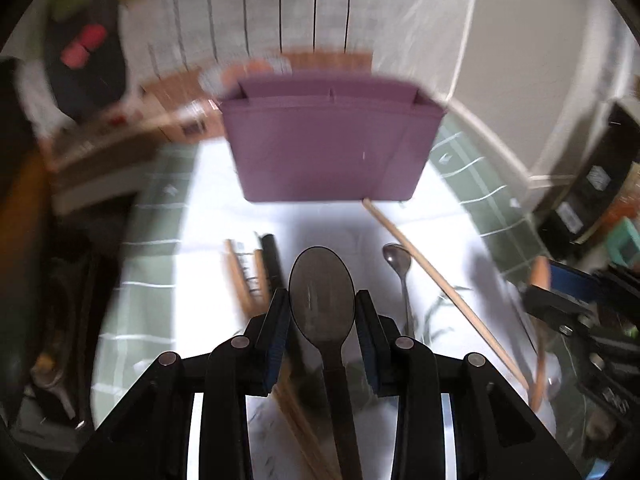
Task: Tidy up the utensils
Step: 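Close left gripper on the dark grey spoon while right gripper grasps the wooden rice paddle, then lift both held utensils and drop them into the purple utensil holder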
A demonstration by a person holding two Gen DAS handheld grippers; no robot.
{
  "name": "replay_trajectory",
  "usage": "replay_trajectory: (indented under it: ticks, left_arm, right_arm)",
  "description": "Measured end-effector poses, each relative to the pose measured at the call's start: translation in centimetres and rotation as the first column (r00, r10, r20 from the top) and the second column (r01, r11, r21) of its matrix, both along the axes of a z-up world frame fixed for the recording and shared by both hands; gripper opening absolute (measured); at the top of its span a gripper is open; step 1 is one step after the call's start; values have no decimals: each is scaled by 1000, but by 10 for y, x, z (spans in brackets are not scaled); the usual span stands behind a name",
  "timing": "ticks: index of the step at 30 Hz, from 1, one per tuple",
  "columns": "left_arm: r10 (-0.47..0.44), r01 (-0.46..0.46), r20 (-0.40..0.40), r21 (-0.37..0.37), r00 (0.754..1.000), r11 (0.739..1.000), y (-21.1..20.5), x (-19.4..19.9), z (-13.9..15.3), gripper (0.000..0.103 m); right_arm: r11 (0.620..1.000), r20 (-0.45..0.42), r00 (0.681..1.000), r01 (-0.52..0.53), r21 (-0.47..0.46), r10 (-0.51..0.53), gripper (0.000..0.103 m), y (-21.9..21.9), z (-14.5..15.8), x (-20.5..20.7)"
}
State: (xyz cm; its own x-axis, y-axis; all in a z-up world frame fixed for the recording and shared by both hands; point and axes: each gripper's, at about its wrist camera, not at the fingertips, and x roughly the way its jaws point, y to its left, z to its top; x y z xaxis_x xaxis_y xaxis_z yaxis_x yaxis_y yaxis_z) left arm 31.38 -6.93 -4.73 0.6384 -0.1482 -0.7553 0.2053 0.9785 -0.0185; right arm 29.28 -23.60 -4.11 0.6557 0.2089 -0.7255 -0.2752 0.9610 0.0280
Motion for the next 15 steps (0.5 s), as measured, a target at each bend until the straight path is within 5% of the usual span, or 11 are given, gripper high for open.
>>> replay_trajectory:
  ticks: [5, 15]
  left_arm:
    - [27, -26, 154, -8, 988, 1000, 17, -54, 33, 34]
    - [72, -54, 295, -69, 953, 996, 53, -110, 73, 34]
  right_arm:
    - [998, 17, 998, -56, -18, 56, 28, 12, 9, -19]
    - [991, 95, 987, -125, -45, 129, 28, 34, 43, -40]
